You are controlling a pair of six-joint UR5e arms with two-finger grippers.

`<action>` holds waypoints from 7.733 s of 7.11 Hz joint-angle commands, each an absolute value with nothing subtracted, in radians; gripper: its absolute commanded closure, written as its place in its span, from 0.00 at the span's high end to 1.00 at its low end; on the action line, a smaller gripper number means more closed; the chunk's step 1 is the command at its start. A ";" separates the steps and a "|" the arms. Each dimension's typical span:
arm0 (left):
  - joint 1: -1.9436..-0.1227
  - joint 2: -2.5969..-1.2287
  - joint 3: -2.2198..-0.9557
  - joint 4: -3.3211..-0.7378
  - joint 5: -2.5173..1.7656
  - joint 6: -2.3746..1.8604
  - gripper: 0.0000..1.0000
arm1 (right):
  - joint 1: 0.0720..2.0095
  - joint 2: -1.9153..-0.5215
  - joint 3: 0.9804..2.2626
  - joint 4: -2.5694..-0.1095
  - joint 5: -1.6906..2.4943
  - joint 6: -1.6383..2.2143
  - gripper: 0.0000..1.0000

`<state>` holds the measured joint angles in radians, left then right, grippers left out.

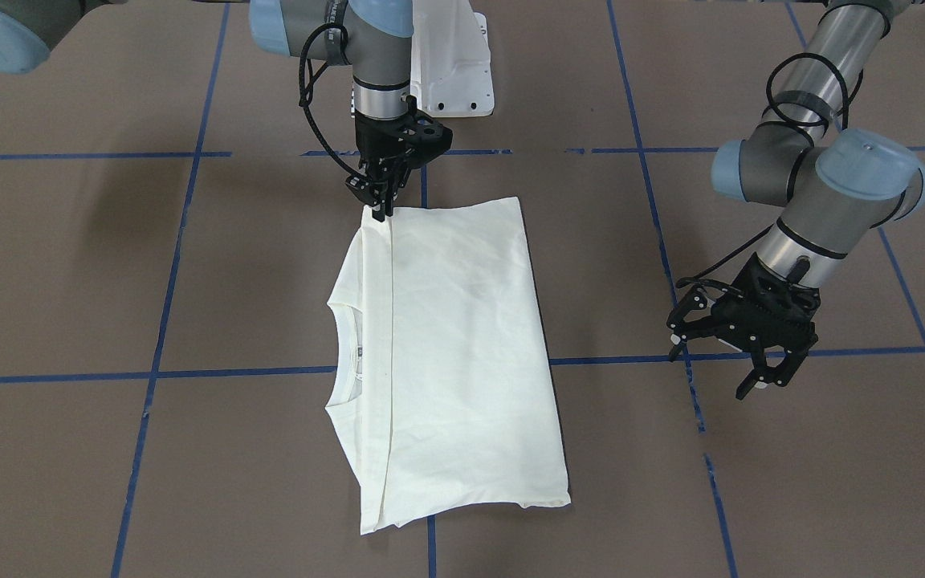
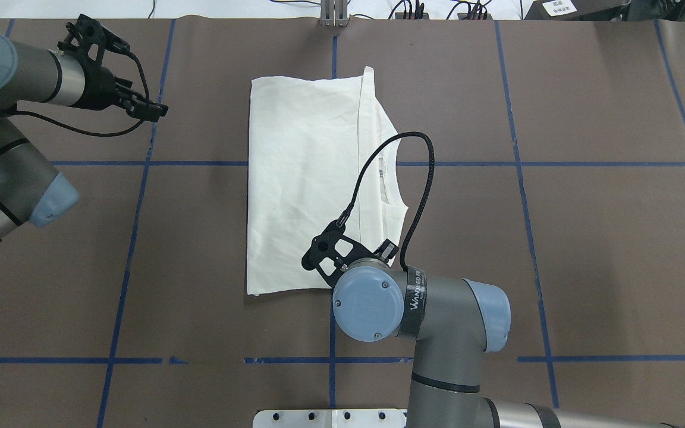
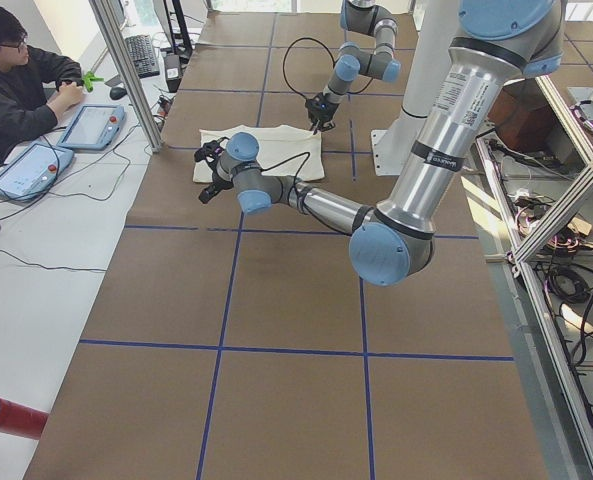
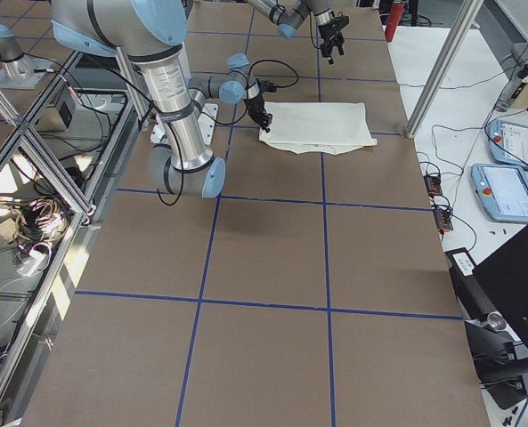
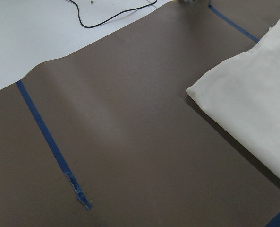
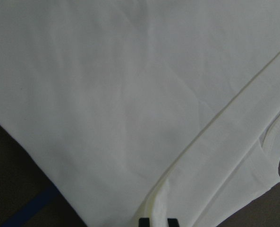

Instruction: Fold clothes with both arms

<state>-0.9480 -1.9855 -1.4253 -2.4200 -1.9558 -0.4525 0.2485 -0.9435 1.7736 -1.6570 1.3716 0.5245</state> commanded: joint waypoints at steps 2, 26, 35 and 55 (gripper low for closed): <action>-0.948 -1.987 -1.427 -2.421 -1.954 -0.454 1.00 | 0.267 -0.957 1.779 -1.600 1.379 0.520 0.00; -0.346 -1.763 -1.872 -2.416 -1.505 -1.826 0.81 | 0.456 -1.241 1.951 -1.175 1.493 1.819 1.00; -0.219 -1.827 -1.787 -2.418 -1.404 -1.904 0.73 | 0.456 -1.243 1.953 -1.173 1.488 1.822 1.00; -0.233 -1.851 -1.743 -2.416 -1.404 -1.890 0.00 | 0.422 -1.169 1.951 -1.317 1.482 2.006 0.91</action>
<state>-0.2326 -1.8488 -1.7426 -2.4162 -1.4037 -1.8902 0.4367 -1.2169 1.9395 -1.2323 1.4806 1.9294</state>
